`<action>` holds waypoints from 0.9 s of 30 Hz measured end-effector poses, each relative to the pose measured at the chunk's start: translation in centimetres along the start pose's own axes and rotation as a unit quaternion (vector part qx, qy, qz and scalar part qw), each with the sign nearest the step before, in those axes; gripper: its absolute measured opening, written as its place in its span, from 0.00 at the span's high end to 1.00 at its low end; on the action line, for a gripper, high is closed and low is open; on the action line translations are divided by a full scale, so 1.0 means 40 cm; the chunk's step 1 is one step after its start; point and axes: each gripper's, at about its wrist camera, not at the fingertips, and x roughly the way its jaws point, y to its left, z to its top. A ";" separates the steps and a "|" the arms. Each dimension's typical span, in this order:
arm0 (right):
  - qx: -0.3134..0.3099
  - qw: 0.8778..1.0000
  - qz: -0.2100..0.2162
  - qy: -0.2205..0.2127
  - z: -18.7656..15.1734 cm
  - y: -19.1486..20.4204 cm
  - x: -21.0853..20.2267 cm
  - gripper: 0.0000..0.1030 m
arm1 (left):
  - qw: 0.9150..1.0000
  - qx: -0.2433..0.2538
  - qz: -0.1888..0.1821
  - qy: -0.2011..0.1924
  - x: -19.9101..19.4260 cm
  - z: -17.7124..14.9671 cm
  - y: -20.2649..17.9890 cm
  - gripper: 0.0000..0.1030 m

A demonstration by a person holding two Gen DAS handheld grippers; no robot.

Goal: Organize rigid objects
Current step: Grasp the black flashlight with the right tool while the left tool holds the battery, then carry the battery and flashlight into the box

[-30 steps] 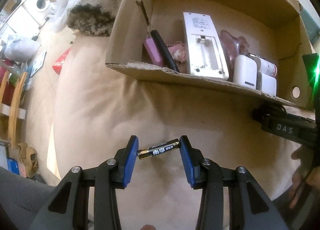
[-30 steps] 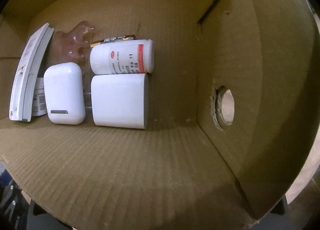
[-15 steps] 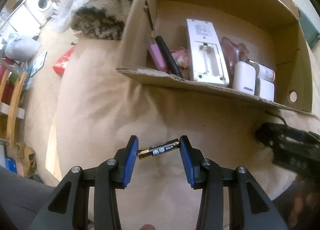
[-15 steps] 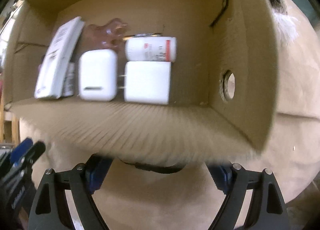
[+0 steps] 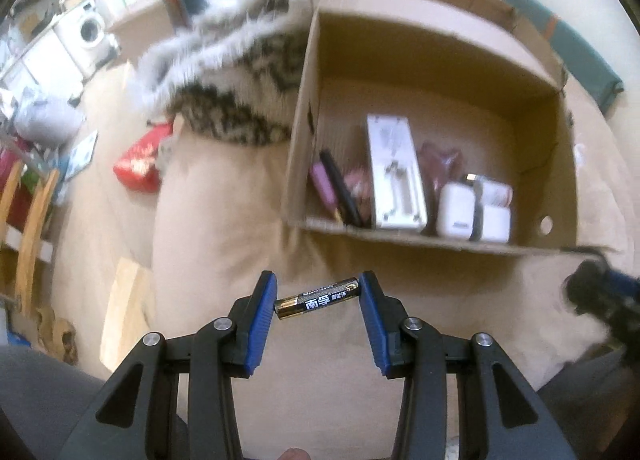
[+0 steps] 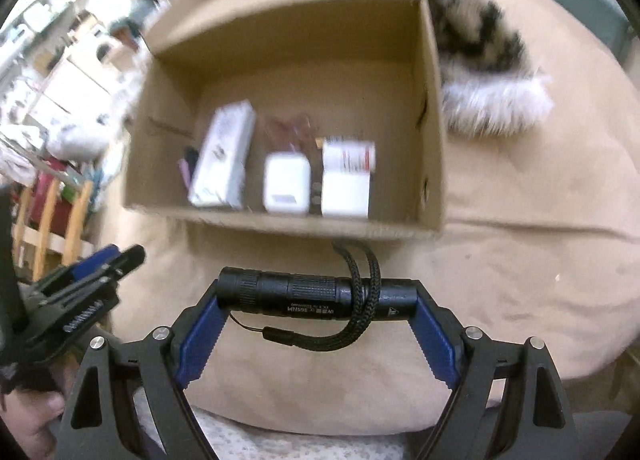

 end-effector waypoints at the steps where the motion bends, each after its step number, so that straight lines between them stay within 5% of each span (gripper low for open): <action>1: 0.002 1.000 0.006 -0.008 0.026 -0.003 -0.023 0.10 | 1.000 0.002 0.000 -0.007 -0.012 0.009 0.000 0.62; 15: -0.013 0.991 0.066 -0.120 0.283 0.053 -0.152 0.10 | 0.997 0.020 -0.035 -0.069 -0.070 0.201 -0.041 0.62; 27: 0.007 0.993 0.083 -0.088 0.301 -0.009 0.079 0.10 | 0.994 0.086 -0.045 -0.051 0.085 0.199 -0.145 0.62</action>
